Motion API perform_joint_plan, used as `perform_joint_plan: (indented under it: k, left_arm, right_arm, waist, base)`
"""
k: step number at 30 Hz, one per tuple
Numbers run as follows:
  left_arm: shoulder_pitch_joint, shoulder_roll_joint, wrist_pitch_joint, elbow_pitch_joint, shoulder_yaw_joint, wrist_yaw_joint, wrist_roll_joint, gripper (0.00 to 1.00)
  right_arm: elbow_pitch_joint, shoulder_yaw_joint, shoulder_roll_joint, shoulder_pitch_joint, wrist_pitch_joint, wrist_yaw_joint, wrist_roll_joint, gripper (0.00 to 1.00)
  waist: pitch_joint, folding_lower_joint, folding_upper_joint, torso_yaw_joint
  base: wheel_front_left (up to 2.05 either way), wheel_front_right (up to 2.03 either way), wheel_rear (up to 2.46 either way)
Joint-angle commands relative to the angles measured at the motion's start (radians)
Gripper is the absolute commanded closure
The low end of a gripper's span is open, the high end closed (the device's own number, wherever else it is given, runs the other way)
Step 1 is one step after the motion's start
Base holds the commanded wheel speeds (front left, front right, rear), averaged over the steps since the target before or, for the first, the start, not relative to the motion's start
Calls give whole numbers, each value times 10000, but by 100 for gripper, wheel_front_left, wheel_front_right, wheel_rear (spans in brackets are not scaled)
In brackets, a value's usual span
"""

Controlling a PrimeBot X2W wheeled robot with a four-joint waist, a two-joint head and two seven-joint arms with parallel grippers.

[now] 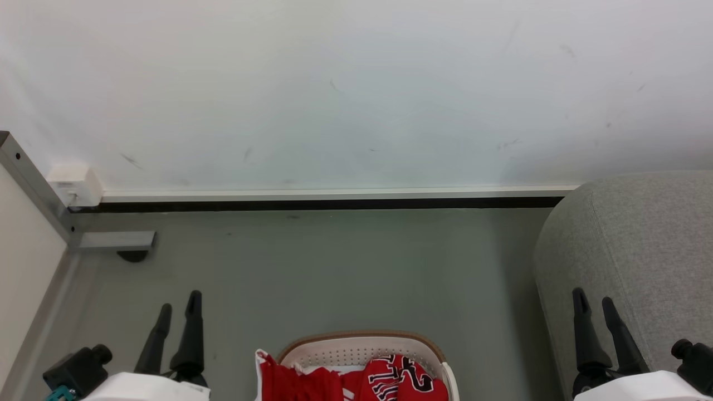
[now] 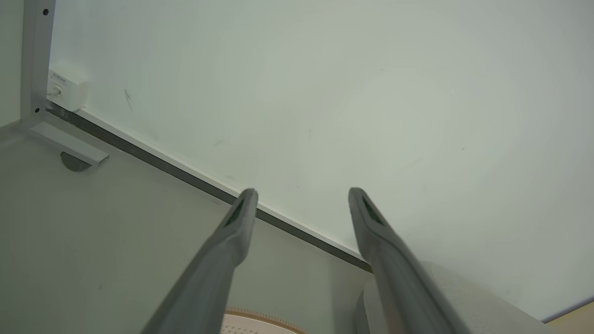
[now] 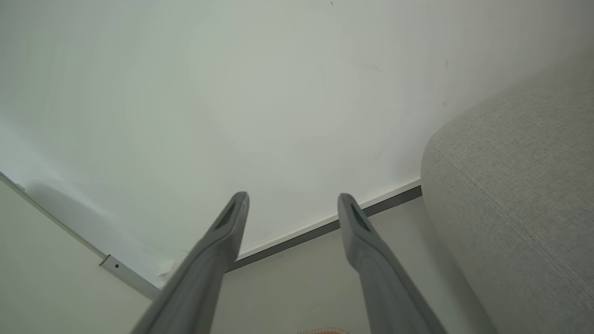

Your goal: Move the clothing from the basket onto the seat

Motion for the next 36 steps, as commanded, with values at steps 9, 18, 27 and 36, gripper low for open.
perform_joint_plan:
  k: [9,18,27,36]
  left_arm:
    - [20,148,-364,272,-47,-52,1295,0]
    - [23,185,-589,308,-120,-60,2170,0]
    - [43,195,-813,393,-150,-60,3069,0]
    - [79,202,-1008,341,-174,-61,3856,0]
  right_arm:
    - [305,223,-118,-99,-320,-13,-1271,0]
    - [547,416,-123,-158,-542,-14,-2089,0]
    - [718,521,-128,-206,-756,-16,-2871,0]
    - [683,642,-130,-213,-965,-18,-3538,0]
  waist:
    - [-27,-1,0,-18]
    - [-12,-1,0,-48]
    - [-7,-1,0,-59]
    - [2,-1,0,-75]
  base:
    - [0,0,0]
    - [0,0,0]
    - [0,0,0]
    - [0,0,0]
